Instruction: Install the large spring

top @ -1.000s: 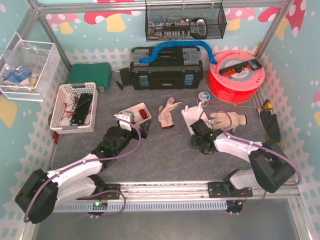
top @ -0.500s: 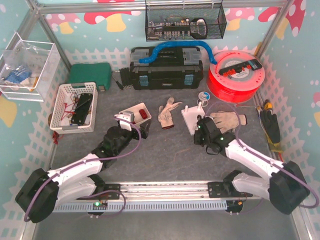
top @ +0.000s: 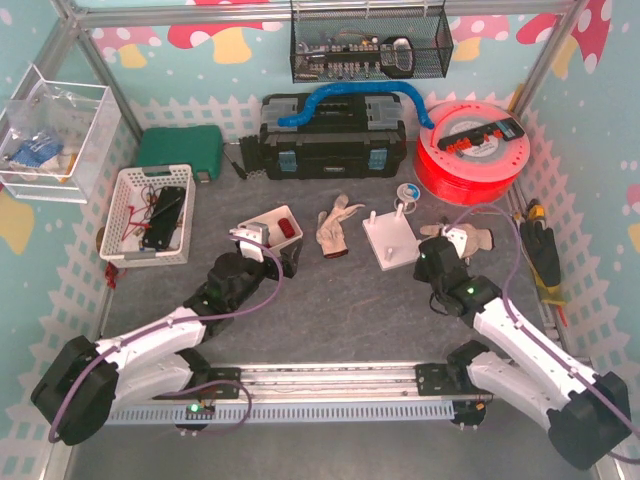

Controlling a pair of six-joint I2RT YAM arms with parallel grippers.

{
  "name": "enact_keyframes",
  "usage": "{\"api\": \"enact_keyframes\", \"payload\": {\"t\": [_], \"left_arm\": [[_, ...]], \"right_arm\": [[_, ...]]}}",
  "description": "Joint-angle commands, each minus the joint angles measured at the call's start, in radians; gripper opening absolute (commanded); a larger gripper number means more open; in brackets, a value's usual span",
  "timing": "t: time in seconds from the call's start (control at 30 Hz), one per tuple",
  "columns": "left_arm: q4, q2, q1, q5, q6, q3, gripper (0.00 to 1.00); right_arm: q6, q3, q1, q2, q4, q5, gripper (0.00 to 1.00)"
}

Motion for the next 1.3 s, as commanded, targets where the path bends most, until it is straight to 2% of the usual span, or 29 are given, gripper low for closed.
{"api": "enact_keyframes", "payload": {"t": [0.0,0.07,0.3,0.57,0.73,0.9,1.1,1.27], "left_arm": [[0.016,-0.003,-0.009,0.007,-0.003,0.017,0.99],[0.015,-0.005,-0.01,0.007,-0.004,0.016,0.99],[0.006,-0.014,-0.009,0.008,-0.004,0.02,0.99],[-0.001,-0.019,-0.011,-0.005,-0.005,0.021,0.99],[-0.005,-0.022,-0.012,-0.01,-0.002,0.021,0.99],[-0.034,-0.025,-0.013,-0.014,-0.004,0.037,0.99],[-0.096,-0.009,-0.012,-0.104,-0.004,0.068,0.99],[-0.275,0.114,0.001,-0.182,-0.045,0.229,0.99]], "right_arm": [[0.029,-0.092,-0.11,0.016,0.08,-0.007,0.0],[0.014,-0.127,-0.158,0.032,0.139,-0.069,0.0],[-0.003,-0.175,-0.26,0.117,0.223,-0.085,0.0],[-0.003,-0.184,-0.341,0.186,0.269,-0.128,0.28],[-0.001,-0.186,-0.368,0.168,0.257,-0.143,0.46],[-0.074,-0.126,-0.368,0.092,0.198,-0.181,0.52],[-0.235,0.037,-0.364,0.034,0.19,-0.392,0.65],[-0.299,0.097,-0.354,0.052,0.279,-0.521,0.76]]}}
